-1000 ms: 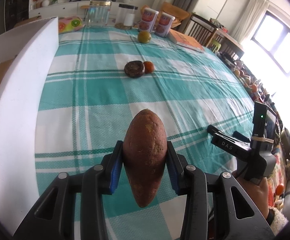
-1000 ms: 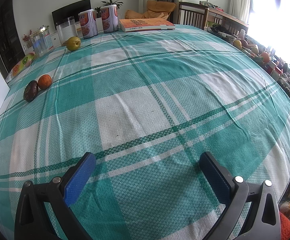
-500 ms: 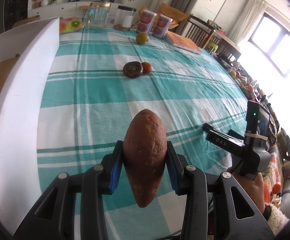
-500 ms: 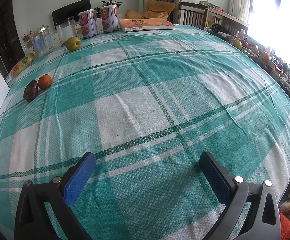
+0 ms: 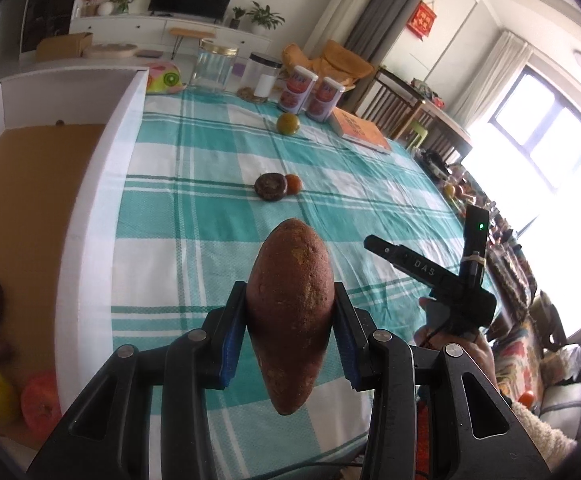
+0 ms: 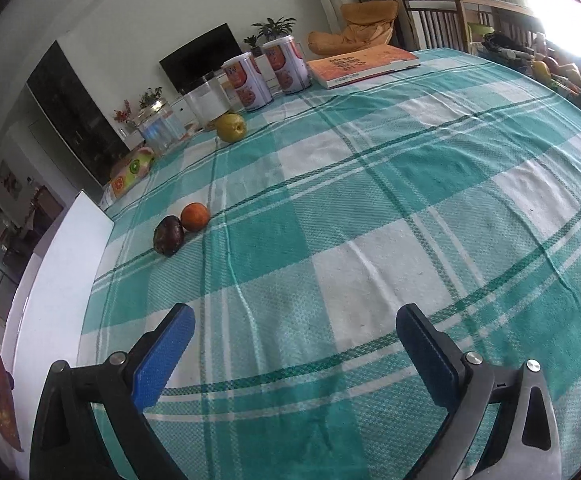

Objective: Organize fruits
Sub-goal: 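Grasp the dark mangosteen with the right tool while the left tool holds the sweet potato, then carry both fruits over the white box and open both tools to drop them, then move the left tool back over the table to the remaining tangerine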

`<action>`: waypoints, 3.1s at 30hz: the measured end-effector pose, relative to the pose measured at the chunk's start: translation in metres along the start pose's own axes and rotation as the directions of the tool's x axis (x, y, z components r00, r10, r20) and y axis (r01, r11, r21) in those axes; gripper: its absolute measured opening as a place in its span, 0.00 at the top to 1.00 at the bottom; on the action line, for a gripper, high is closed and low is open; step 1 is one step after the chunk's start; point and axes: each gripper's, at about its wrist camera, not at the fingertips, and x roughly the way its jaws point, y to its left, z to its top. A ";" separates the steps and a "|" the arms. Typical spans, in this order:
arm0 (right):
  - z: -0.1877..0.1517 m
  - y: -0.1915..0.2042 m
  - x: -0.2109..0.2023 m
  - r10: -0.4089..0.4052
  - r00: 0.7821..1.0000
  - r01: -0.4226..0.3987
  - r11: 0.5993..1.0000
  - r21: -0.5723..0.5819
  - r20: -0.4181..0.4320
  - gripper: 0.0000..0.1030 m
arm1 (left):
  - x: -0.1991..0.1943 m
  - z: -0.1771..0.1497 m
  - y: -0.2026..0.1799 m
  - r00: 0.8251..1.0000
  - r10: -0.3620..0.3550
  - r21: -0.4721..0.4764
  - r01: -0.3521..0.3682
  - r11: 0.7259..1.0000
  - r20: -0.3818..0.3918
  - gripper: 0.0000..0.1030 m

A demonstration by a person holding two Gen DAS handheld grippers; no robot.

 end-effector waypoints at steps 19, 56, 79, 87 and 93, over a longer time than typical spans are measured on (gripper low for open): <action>0.049 0.079 0.123 0.106 0.992 -0.100 0.991 0.087 -0.069 0.56 | -0.030 0.002 0.037 1.000 0.003 -0.078 -0.002 0.997 0.009 0.60; -0.048 0.079 -0.003 -0.262 0.957 0.287 0.915 -0.284 0.126 0.04 | -0.056 0.017 0.051 0.969 0.205 -0.077 -0.196 0.978 0.136 0.22; -0.040 -0.053 -0.012 -0.441 0.896 0.442 0.897 0.001 0.039 0.03 | 0.080 -0.001 -0.069 0.984 0.166 0.134 -0.157 0.979 -0.061 0.21; -0.040 -0.051 -0.008 -0.444 0.896 0.444 0.896 -0.010 0.028 0.00 | 0.099 0.012 -0.059 0.981 0.182 0.099 -0.176 0.979 -0.058 0.21; -0.040 -0.056 -0.014 -0.411 0.911 0.410 0.912 0.029 0.047 0.00 | 0.118 0.025 -0.054 0.980 0.197 0.112 -0.196 0.974 -0.004 0.21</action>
